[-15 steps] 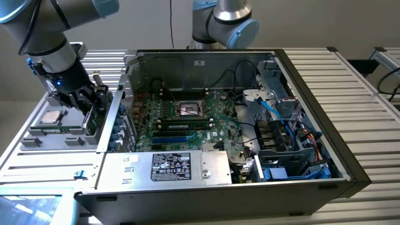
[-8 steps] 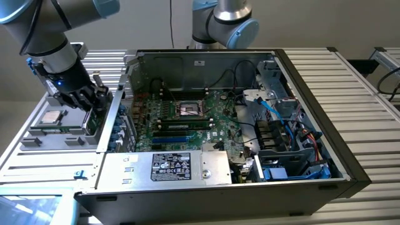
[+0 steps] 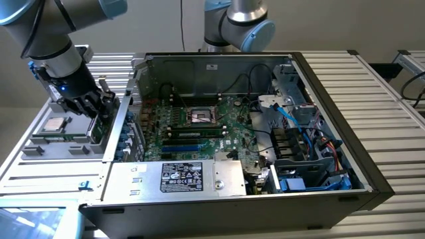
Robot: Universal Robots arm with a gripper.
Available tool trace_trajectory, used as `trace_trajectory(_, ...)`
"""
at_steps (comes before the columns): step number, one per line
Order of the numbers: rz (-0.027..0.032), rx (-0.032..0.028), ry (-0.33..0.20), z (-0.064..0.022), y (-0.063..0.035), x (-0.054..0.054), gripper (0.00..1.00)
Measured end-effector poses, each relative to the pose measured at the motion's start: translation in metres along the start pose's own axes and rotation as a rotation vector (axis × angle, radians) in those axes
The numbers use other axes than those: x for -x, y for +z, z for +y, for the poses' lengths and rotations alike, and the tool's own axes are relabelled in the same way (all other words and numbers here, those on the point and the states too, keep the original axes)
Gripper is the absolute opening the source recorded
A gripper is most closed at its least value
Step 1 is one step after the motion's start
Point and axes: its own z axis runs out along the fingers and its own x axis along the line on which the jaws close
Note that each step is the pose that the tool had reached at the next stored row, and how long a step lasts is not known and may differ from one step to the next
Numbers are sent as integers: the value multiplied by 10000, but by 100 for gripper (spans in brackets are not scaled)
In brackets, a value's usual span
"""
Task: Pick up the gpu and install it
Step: 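Pick up the gpu and move the gpu toward the slot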
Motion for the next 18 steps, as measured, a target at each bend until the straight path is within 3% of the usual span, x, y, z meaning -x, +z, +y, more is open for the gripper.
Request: trace_trajectory(18,3,-2,0,68,-805,37,29)
